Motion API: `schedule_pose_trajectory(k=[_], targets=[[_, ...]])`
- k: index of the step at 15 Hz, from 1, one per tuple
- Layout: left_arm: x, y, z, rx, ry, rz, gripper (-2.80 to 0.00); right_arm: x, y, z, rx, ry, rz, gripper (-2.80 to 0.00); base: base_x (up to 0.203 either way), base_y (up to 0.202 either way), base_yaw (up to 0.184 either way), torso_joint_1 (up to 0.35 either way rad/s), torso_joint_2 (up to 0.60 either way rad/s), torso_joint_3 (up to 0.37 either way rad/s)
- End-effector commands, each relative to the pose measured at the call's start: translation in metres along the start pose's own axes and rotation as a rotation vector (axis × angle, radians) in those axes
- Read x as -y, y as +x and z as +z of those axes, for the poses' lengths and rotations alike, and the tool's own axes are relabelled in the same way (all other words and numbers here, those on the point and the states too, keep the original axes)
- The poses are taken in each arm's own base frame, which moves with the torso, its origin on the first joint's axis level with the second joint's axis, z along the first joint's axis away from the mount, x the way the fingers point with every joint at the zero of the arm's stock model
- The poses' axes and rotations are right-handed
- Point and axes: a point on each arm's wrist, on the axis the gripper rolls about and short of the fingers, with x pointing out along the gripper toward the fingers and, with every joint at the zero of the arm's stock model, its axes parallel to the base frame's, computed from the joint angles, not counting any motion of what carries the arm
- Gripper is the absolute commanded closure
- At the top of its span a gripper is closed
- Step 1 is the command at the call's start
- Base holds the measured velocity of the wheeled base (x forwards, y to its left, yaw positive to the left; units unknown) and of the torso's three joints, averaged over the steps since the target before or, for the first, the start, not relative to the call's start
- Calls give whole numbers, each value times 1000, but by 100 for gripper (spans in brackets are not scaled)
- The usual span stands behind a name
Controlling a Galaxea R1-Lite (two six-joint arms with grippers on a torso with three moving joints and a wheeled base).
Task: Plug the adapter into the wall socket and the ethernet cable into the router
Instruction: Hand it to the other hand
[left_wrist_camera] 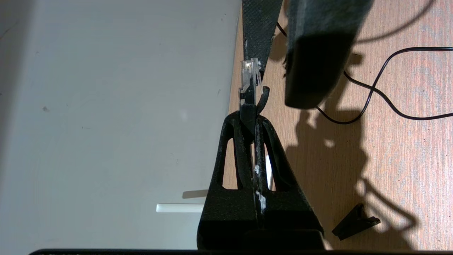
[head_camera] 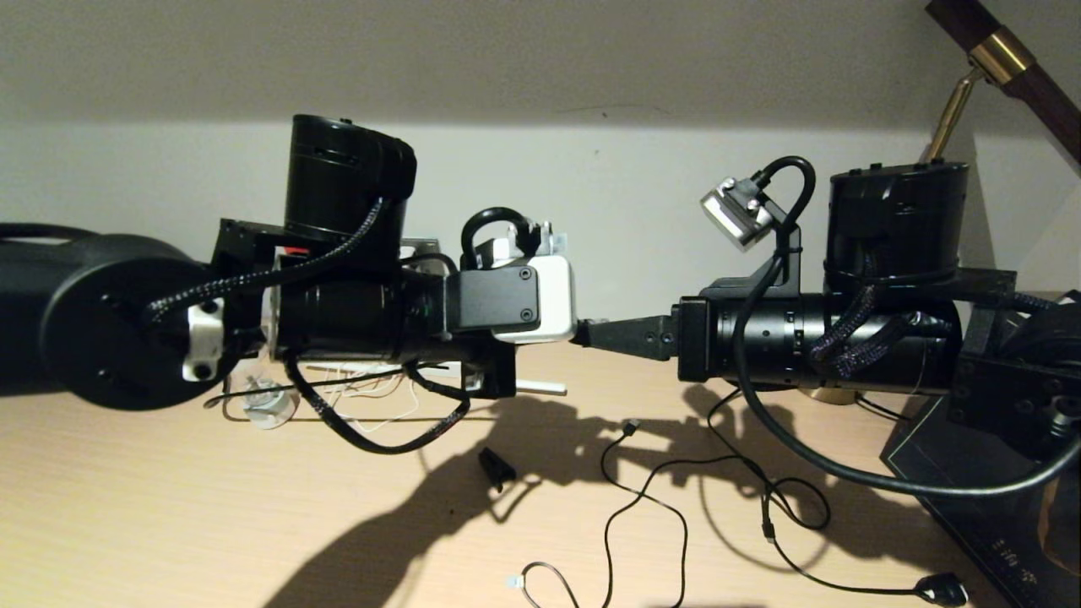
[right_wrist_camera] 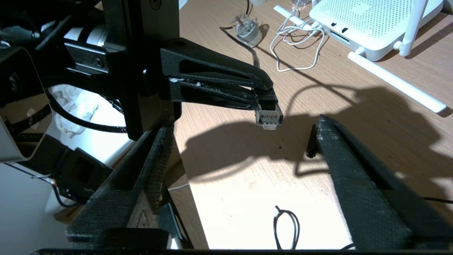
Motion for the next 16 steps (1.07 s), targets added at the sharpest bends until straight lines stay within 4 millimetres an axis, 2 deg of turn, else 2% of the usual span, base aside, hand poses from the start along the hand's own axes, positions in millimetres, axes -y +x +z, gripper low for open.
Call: schedule_pose_trajectory(k=[1, 15, 16], targets=[[-1, 0, 0, 3, 8, 4, 0, 0, 0, 0, 0, 0, 4, 0, 0, 0, 0, 0, 0, 0], [0, 3, -1, 6, 0, 2, 0, 0, 0, 0, 21, -12, 3, 0, 0, 0, 0, 0, 0, 0], [0, 3, -1, 6, 0, 2, 0, 0, -1, -2, 17, -13, 0, -280, 0, 0, 0, 0, 0, 0]])
